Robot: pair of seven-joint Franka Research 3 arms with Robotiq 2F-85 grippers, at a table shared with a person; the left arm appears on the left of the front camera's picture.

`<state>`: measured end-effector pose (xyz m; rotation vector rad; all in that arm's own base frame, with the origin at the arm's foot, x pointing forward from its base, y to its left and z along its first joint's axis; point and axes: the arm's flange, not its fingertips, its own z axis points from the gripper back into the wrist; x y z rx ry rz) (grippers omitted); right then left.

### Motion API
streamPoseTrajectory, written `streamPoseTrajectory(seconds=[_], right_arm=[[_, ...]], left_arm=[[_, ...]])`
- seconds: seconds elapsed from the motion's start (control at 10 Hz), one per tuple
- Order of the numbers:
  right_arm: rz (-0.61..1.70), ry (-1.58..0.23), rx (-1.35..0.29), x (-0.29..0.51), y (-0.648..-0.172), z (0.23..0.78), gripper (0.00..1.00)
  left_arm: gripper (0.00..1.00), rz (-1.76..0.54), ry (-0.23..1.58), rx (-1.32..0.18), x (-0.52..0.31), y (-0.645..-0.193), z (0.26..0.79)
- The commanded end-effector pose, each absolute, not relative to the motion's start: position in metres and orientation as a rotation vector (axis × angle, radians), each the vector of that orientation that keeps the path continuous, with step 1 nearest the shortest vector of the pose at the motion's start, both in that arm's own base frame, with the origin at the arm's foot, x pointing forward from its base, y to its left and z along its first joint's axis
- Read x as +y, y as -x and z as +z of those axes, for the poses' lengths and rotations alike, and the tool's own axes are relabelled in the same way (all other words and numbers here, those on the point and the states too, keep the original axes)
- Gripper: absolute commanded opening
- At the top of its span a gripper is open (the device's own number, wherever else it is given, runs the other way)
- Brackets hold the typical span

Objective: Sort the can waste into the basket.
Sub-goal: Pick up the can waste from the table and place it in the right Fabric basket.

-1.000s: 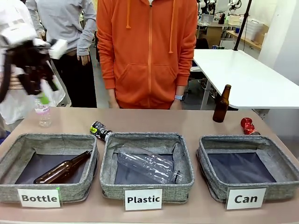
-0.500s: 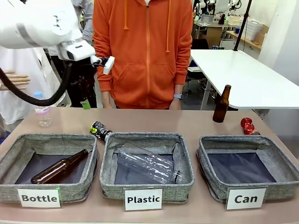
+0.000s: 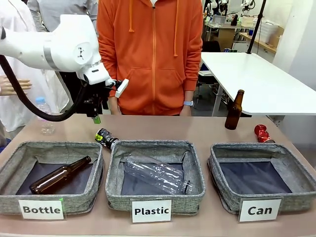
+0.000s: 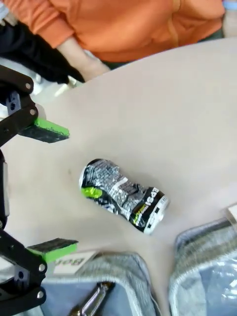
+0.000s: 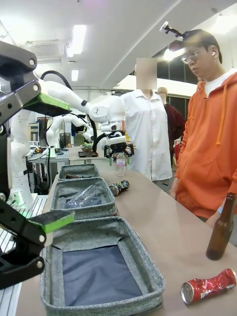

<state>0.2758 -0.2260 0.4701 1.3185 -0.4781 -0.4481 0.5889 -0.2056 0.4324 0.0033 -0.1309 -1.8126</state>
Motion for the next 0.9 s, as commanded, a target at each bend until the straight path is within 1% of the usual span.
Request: streamPoseTrajectory(seconds=[0.0, 0.2, 0.4, 0.5, 0.8], right_arm=[[-0.426, -1.320, -0.491, -0.227, -0.275, 0.471, 1.00], [-0.426, -1.320, -0.491, -0.227, -0.275, 0.471, 1.00], [-0.426, -1.320, -0.491, -0.227, -0.275, 0.471, 1.00], [-0.426, -1.320, -0.491, -0.227, -0.275, 0.471, 1.00], [-0.426, -1.320, -0.491, -0.227, -0.275, 0.471, 1.00]], left_arm=[[1.00, -1.916, -0.043, -0.137, -0.200, -0.602, 0.411], [1.00, -1.981, -0.015, -0.110, -0.200, -0.618, 0.387], [1.00, -1.979, 0.025, -0.105, -0.203, -0.632, 0.360], [1.00, -1.995, 0.060, -0.095, -0.201, -0.633, 0.353], [1.00, -2.014, 0.088, -0.058, -0.197, -0.633, 0.335]])
